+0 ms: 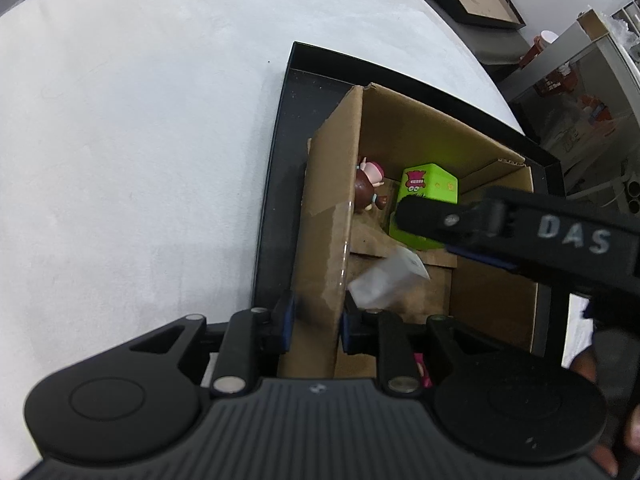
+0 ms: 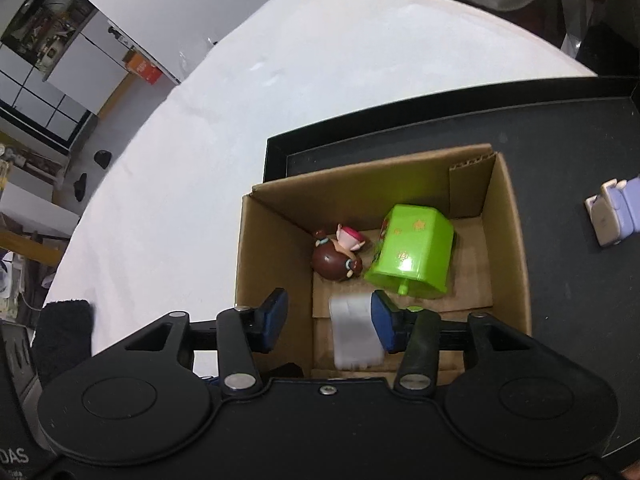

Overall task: Organize rigid objects
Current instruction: 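Carry the white charger with the right gripper into the box and release, then move the right gripper to the lavender cube figure and grasp it, then carry the lavender cube with the right gripper into the box and release, then move the right gripper to the blue-and-red mug figure and grasp it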

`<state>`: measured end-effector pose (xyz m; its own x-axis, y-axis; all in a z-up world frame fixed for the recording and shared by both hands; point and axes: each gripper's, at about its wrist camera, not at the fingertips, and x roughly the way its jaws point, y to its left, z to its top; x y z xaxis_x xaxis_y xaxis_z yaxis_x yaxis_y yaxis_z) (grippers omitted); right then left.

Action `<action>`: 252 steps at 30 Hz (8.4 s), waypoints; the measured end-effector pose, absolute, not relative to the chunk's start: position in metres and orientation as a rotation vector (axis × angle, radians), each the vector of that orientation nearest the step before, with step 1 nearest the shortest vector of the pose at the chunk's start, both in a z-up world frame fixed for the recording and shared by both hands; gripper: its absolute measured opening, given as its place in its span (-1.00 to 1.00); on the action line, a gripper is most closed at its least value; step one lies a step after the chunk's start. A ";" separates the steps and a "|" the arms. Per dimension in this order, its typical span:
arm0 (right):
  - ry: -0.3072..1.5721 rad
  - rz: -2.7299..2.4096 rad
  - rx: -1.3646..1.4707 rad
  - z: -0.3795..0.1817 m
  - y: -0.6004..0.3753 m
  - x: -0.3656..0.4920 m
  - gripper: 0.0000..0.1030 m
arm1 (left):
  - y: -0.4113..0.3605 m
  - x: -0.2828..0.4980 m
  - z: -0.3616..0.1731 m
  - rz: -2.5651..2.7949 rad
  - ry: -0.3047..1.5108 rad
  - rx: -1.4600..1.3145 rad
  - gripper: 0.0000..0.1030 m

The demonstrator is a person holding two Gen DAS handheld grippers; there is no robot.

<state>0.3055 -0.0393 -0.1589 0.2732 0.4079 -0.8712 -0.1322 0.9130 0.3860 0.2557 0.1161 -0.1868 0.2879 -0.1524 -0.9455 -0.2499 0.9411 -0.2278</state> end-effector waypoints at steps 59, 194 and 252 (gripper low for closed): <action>0.994 0.143 0.030 -0.190 -0.212 0.323 0.69 | 0.038 0.284 -0.158 0.399 1.317 -0.030 0.46; 1.119 0.352 0.216 -0.140 -0.057 0.296 0.14 | 0.112 0.244 -0.183 0.093 1.298 -0.383 -0.72; 0.941 -0.048 0.154 -0.199 -0.233 0.307 0.74 | 0.032 0.264 -0.136 0.388 1.271 -0.080 0.62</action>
<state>0.3073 -0.2332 -0.1992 0.5886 0.0259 -0.8080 0.1081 0.9880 0.1104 0.2636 0.0322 -0.1359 0.2401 0.2398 -0.9407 -0.3271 0.9323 0.1542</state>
